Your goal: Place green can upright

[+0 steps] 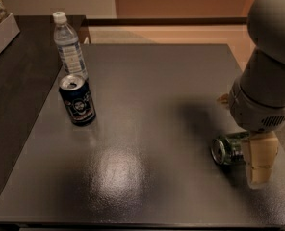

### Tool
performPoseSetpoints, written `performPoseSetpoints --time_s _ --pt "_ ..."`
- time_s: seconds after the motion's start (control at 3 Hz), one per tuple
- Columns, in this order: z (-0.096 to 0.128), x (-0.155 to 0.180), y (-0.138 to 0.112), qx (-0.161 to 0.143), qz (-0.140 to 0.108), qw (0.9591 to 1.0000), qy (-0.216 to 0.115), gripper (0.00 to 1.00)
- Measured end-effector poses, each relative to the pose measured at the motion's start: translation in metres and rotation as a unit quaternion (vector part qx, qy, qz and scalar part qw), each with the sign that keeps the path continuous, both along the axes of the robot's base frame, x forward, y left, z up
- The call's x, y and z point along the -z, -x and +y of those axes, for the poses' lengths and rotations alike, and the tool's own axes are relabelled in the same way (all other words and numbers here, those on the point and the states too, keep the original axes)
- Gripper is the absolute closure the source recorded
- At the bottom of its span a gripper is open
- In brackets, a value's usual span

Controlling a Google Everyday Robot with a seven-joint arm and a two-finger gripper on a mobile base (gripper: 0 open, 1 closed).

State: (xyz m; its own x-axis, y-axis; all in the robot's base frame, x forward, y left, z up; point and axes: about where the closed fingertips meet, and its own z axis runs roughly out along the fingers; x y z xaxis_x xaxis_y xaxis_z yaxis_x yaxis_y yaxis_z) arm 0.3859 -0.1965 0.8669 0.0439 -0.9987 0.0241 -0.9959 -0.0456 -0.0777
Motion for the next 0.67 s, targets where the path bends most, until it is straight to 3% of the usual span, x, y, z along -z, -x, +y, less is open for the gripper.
performPoseSetpoints --time_s 0.67 --pt "-0.0069 0.0176 0.0027 0.016 0.017 0.9997 0.007 0.0"
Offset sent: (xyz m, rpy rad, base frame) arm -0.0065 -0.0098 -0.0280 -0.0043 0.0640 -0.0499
